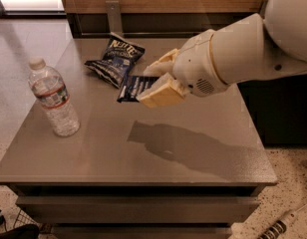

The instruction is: Move rxbar blueberry near water bottle

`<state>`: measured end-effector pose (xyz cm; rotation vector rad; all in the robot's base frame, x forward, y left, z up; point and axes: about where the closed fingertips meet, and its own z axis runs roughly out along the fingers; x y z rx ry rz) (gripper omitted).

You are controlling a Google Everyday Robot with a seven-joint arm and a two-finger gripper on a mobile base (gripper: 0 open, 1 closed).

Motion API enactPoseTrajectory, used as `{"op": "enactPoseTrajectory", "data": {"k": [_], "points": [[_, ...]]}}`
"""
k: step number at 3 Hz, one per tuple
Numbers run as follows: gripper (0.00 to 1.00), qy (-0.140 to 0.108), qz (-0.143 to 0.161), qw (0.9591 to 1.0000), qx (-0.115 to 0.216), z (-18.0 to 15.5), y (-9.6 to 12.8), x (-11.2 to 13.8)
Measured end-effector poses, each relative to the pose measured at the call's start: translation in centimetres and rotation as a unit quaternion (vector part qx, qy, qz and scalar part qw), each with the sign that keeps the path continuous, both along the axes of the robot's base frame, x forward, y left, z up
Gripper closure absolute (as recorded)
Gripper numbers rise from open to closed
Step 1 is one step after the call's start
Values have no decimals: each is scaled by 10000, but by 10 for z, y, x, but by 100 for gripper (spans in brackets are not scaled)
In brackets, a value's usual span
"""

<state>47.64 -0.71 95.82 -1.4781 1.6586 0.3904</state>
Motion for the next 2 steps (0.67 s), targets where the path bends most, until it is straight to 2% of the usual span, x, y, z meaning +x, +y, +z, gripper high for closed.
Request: {"op": "enactPoseTrajectory", "data": {"k": [1,2], "points": [[100,451,378,9983,54,-50,39,-8],[100,652,713,9949,274,-91,70,2]]}}
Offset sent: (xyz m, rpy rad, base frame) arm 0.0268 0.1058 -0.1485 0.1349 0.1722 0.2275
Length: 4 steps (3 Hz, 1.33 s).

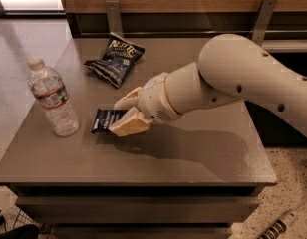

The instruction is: Move rxbar blueberry near water bottle

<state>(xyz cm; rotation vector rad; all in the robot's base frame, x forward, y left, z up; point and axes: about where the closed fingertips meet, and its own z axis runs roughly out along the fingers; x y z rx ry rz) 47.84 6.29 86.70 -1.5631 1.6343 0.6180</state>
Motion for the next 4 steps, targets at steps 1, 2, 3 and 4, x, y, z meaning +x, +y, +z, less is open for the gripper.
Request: {"op": "enactPoseTrajectory", "data": {"k": [1,2,3,4], "points": [[78,59,51,10000,56,-8,5,3],[55,61,69,9999,56,-9,6,2],[31,56,86,9999,49,-9,8,1],[8,49,102,9999,41,-8,9,0]]}}
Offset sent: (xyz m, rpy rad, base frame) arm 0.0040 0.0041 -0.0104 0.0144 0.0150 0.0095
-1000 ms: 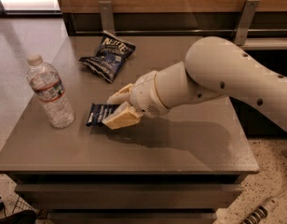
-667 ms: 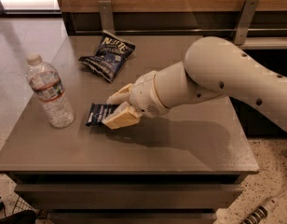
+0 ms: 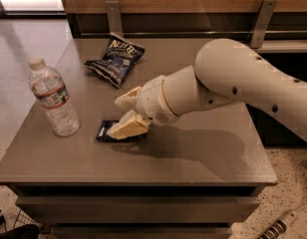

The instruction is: Move rxbar blueberry near water bottle

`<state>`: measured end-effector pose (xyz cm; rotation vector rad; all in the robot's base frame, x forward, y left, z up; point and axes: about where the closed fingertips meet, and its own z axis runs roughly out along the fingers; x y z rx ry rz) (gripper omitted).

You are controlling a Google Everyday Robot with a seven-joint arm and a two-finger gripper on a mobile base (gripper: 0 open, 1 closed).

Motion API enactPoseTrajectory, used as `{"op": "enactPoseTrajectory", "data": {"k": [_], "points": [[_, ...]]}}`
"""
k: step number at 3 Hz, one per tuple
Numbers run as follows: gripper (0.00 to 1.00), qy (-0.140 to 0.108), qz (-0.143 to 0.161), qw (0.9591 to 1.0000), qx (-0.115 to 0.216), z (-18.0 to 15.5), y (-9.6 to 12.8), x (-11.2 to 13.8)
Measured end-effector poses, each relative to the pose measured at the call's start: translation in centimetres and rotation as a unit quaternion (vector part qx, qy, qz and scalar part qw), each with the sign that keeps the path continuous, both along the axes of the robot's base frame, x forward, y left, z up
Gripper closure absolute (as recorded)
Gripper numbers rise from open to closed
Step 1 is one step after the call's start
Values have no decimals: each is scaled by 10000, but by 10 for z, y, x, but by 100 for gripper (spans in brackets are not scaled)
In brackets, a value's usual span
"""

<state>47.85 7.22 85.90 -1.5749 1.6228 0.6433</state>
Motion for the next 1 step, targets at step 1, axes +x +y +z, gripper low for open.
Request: {"op": "enactPoseTrajectory", "data": {"k": [1], "points": [[0,-8,12,10000,-7,1,1,-1]]}}
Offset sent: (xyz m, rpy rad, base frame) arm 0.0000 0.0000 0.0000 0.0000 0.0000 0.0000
